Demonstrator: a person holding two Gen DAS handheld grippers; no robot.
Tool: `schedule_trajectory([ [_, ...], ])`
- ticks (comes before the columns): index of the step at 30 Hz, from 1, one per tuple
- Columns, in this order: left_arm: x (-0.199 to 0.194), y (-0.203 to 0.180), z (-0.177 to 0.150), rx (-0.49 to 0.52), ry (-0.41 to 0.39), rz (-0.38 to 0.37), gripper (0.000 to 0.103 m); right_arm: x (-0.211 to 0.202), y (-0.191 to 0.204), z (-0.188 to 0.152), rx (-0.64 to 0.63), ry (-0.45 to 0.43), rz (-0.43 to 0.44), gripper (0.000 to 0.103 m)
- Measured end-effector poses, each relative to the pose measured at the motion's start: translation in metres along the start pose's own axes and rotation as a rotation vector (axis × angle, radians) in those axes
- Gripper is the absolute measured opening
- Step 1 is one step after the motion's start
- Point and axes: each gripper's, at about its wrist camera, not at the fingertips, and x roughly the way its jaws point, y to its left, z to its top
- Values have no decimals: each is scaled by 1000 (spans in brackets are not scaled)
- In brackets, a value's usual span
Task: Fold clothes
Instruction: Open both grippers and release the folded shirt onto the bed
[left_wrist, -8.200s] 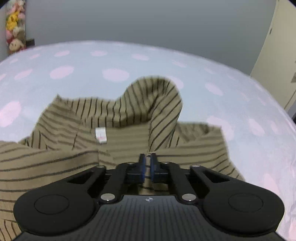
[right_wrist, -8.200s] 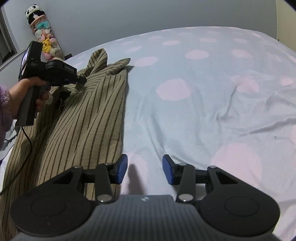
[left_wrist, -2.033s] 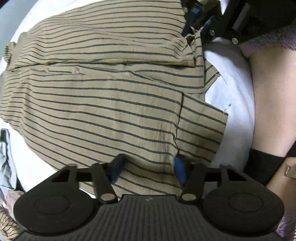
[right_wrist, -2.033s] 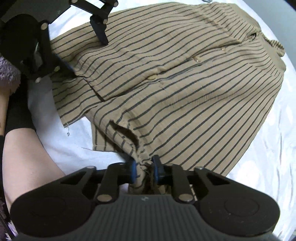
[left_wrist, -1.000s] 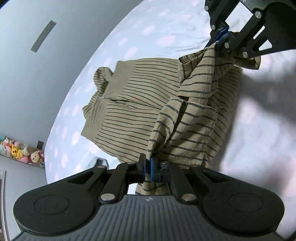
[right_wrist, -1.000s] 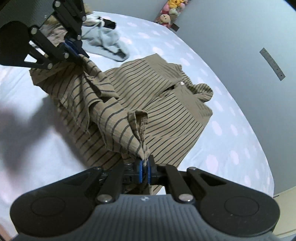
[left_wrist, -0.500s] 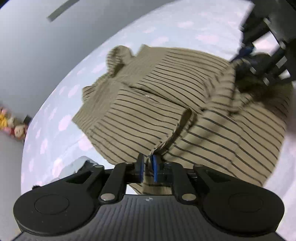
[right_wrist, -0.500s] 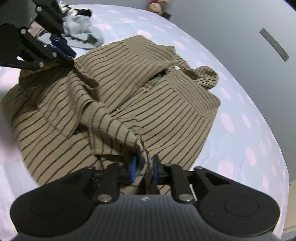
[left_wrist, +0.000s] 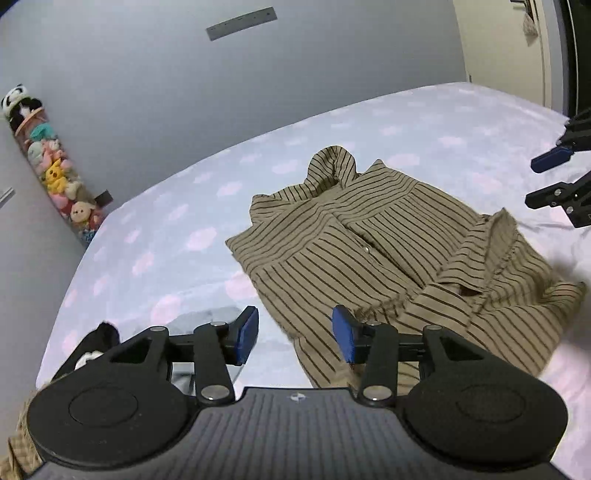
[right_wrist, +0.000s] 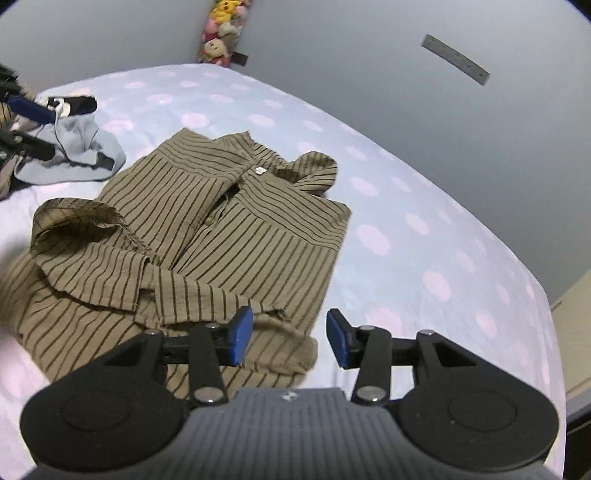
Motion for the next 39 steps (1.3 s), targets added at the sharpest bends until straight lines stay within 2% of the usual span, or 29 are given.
schedule_trajectory([
  [3,-7,-1,-17,-69,40,-36,42,-17,-1,-20,53,4,20,48],
  [9,-16,-13,-74,-230,118,-103,42,-36,6,-81,195,23,60,48],
  [13,-6,-22,-102,-272,179,-115,42,-33,7,-113,336,15,83,48],
  [20,17,-32,-129,-309,220,-135,42,-14,7,-145,463,2,107,47],
  [22,22,-34,-133,-313,218,-145,41,-7,6,-148,491,-5,119,43],
  [25,28,-36,-134,-311,202,-163,31,5,4,-156,538,5,144,37],
  [26,27,-36,-134,-309,190,-162,28,8,4,-160,554,11,154,31],
  [27,26,-37,-134,-307,177,-161,25,11,4,-163,571,17,164,17],
  [29,24,-37,-134,-304,151,-158,6,9,2,-165,592,-7,149,5],
  [34,-1,-28,-130,-322,43,-131,3,-2,-4,-168,632,-65,79,0],
  [36,-4,-27,-132,-311,66,-126,2,-1,-9,-173,662,-42,60,0],
  [39,8,-32,-138,-280,166,-141,2,1,-16,-181,708,-7,31,0],
])
